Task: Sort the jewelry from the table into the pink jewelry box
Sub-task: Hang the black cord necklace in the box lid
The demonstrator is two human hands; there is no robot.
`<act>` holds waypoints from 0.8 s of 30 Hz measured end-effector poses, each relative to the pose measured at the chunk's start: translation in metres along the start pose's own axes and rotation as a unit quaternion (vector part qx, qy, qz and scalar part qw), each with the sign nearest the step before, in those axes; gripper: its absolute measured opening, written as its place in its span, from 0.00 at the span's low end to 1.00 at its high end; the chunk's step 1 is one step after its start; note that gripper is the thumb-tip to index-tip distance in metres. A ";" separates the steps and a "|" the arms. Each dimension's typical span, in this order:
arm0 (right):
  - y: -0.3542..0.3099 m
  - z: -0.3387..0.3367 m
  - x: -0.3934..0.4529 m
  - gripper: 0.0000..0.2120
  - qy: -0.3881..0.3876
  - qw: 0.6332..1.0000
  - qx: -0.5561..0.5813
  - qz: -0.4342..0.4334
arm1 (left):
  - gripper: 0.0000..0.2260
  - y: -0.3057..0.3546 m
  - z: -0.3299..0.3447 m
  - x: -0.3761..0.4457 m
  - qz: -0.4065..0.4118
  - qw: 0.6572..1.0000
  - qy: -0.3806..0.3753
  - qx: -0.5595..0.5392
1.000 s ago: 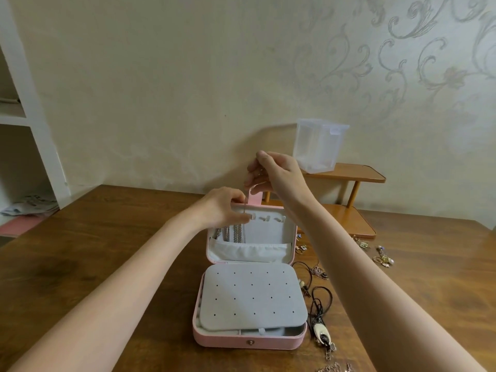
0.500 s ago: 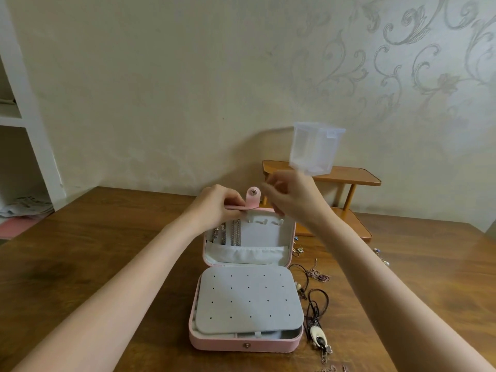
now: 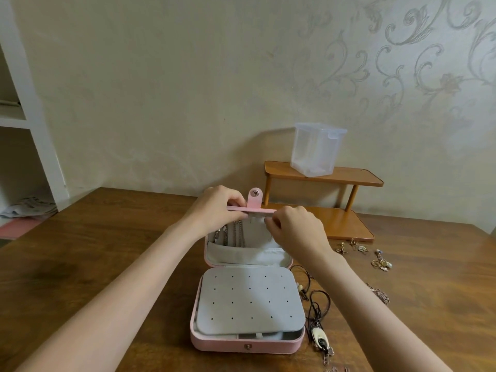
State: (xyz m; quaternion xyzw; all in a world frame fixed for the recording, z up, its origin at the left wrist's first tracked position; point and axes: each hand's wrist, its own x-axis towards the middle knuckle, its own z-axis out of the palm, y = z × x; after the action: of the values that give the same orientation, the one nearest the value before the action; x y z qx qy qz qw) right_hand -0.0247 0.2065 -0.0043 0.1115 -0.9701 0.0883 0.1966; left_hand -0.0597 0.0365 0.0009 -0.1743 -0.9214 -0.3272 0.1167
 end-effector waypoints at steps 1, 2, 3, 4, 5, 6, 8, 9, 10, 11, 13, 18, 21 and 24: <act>0.001 0.005 0.001 0.15 0.004 1.000 0.018 0.009 | 0.04 0.000 0.000 0.000 0.001 1.000 0.001 0.001; 0.001 0.009 0.002 0.16 0.005 0.999 0.044 0.022 | 0.04 0.000 0.000 -0.001 0.000 1.000 0.003 0.003; 0.001 0.013 0.003 0.16 0.002 0.996 0.077 0.036 | 0.04 0.001 0.000 -0.001 0.000 1.000 0.005 0.005; 0.002 0.017 0.003 0.17 -0.002 0.992 0.116 0.053 | 0.04 0.001 0.000 -0.001 -0.001 1.000 0.006 0.007; 0.002 0.019 0.004 0.18 -0.004 0.986 0.151 0.071 | 0.04 0.001 0.000 -0.001 -0.001 1.000 0.007 0.007; 0.002 0.021 0.004 0.19 -0.005 0.980 0.179 0.088 | 0.04 0.001 0.000 -0.002 0.001 1.000 0.009 0.006; 0.001 0.024 0.004 0.19 -0.011 0.967 0.225 0.120 | 0.04 0.001 0.001 -0.002 0.004 1.000 0.011 0.003; -0.001 0.026 0.004 0.19 -0.014 0.962 0.239 0.132 | 0.04 0.002 0.001 -0.003 0.005 1.000 0.013 0.002; -0.002 0.029 0.004 0.18 -0.013 0.960 0.241 0.139 | 0.04 0.002 0.001 -0.003 0.005 1.000 0.015 0.002; -0.005 0.032 0.005 0.18 -0.009 0.962 0.232 0.141 | 0.05 0.002 0.000 -0.003 0.005 1.000 0.015 0.002; -0.009 0.038 0.003 0.18 -0.006 0.968 0.208 0.139 | 0.05 0.002 0.000 -0.004 0.007 1.000 0.013 -0.001; -0.013 0.041 -0.008 0.18 -0.055 0.980 0.149 0.120 | 0.06 0.001 0.005 -0.009 0.034 0.999 0.028 0.027; -0.017 0.038 -0.015 0.21 -0.088 0.987 0.114 0.075 | 0.12 -0.006 0.013 -0.014 0.079 0.993 0.044 0.081; -0.023 0.038 -0.023 0.19 -0.095 0.993 0.073 0.016 | 0.19 -0.015 0.021 -0.019 0.131 0.978 0.060 0.150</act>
State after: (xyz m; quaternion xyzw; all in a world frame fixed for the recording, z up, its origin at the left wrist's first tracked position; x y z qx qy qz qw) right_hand -0.0117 0.1804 -0.0448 0.1182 -0.9771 0.1507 0.0932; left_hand -0.0500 0.0346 -0.0296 -0.2536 -0.9206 -0.1772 0.2385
